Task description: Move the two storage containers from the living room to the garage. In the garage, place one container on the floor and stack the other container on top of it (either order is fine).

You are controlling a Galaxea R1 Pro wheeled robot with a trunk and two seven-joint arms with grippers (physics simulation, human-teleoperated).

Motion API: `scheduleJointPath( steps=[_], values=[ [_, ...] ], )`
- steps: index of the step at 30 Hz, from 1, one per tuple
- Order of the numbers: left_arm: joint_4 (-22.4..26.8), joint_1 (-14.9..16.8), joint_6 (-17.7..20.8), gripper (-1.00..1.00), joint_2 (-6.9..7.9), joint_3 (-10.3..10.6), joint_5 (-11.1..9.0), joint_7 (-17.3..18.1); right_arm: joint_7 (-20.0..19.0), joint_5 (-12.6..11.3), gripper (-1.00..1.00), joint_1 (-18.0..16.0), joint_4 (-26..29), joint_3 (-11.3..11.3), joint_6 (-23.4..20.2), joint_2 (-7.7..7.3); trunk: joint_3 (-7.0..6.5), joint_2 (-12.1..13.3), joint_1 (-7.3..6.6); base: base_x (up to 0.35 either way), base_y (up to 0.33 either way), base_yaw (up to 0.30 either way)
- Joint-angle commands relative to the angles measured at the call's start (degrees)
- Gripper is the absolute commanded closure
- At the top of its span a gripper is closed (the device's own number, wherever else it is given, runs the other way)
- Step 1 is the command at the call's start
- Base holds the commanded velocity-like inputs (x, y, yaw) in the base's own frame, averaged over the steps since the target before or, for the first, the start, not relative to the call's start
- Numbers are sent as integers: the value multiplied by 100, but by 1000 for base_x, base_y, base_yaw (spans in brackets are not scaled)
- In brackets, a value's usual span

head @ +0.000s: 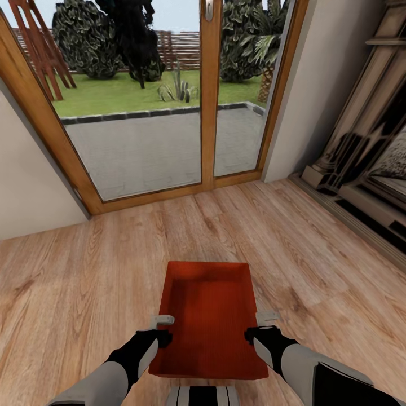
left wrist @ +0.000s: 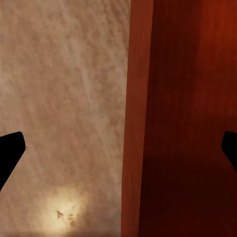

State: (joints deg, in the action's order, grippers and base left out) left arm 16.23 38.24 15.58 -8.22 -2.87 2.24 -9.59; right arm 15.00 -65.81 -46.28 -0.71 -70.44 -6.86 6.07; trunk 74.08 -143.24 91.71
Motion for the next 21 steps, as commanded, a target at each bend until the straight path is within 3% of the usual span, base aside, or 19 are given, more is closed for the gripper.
scheduleJointPath(
  steps=[1,14,15,16,21],
  values=[
    [11,-1,32,-100,-4,-29,22,-8,12,-27,-100,-4,-7,-48,-26,5,4,-2,-1,0,0,0],
    [19,-1,32,-100,-4,-29,22,-8,12,-25,-100,5,-2,-48,-17,8,4,-2,-1,0,0,0],
    [18,-1,32,-100,-4,-29,22,-8,12,-26,100,5,-2,-48,-16,8,4,-2,-1,0,0,0],
    [16,-1,32,100,-4,-29,22,-8,12,-25,100,5,-2,-48,-16,8,4,-2,-1,0,0,0],
    [6,-1,40,100,-4,-29,15,-15,12,-21,100,5,-1,-48,-8,8,4,-2,-1,0,0,0]
  ],
)
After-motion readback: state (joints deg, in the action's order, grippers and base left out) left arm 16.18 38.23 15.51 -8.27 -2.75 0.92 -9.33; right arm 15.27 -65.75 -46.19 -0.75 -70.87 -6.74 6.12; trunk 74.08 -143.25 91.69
